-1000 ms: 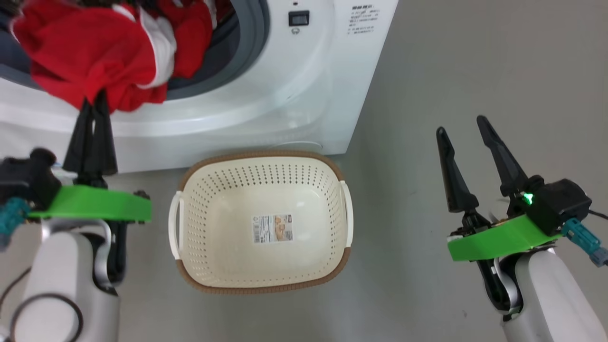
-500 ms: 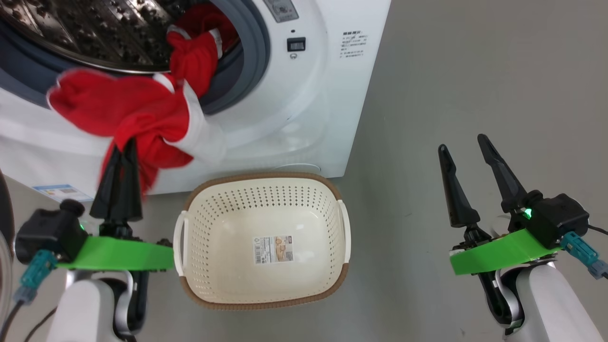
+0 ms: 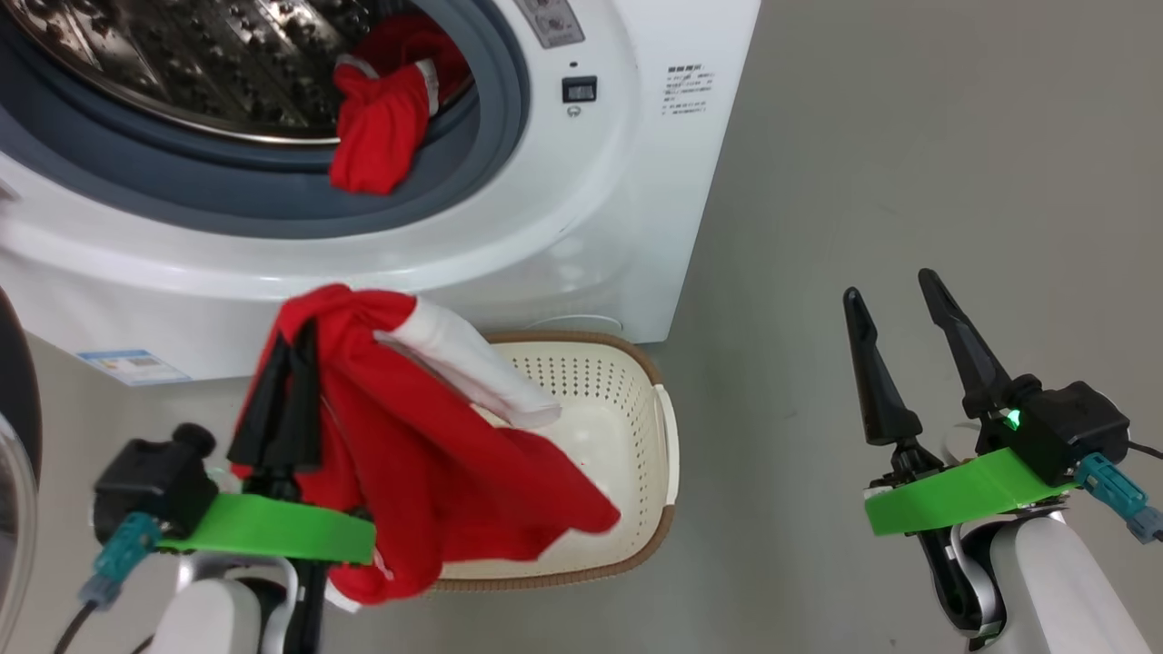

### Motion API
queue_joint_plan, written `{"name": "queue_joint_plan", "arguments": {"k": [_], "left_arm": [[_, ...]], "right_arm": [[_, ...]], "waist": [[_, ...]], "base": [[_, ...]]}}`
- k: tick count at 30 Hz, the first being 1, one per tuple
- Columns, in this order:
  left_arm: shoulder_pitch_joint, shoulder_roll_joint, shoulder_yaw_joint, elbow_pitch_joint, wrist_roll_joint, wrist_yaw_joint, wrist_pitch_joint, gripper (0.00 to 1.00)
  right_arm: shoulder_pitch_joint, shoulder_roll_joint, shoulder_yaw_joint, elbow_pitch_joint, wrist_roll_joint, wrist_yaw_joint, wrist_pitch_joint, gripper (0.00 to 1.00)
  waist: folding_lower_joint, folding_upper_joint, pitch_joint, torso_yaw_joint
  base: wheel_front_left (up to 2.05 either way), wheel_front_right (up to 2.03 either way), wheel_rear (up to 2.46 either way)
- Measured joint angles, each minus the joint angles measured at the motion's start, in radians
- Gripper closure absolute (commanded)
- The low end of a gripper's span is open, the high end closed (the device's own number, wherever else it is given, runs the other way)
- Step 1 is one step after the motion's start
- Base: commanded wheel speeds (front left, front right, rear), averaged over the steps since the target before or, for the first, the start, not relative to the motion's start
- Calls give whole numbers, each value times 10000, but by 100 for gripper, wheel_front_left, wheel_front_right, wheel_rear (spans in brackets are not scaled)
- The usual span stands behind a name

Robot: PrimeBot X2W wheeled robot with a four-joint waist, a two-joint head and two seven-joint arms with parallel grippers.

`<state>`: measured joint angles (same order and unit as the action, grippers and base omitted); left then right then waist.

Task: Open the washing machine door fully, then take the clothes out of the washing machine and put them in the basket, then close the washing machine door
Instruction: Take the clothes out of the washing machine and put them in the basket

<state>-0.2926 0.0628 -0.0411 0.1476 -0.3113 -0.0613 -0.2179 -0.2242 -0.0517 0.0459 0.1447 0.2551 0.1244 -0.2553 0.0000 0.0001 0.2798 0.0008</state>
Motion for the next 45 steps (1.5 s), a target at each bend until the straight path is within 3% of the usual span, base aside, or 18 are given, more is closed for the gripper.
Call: {"name": "queue_joint_plan", "arguments": {"k": [7,24,36,45], "left_arm": [[-281,-127,-297,1469,-353,-17,65,100],[-2722,-265,-418,6109,-940,-92,0,100],[-4890,-217,-681,9434,-1191,-113,1101,100],[-5554,-144,-685,10799,-1331,-290,1394,100]], "right_arm": [[-12,0,42,4,0,0,0,0],[-523,-2,219,-17,0,0,0,0],[-1249,-6,439,-73,44,0,0,0],[-1593,-6,520,-194,100,0,0,0]], "waist": [[0,0,425,32],[0,0,1650,-208],[0,0,2937,-629],[0,0,3644,-929]], "base": [[0,0,0],[0,0,0],[0,0,0],[0,0,0]]}}
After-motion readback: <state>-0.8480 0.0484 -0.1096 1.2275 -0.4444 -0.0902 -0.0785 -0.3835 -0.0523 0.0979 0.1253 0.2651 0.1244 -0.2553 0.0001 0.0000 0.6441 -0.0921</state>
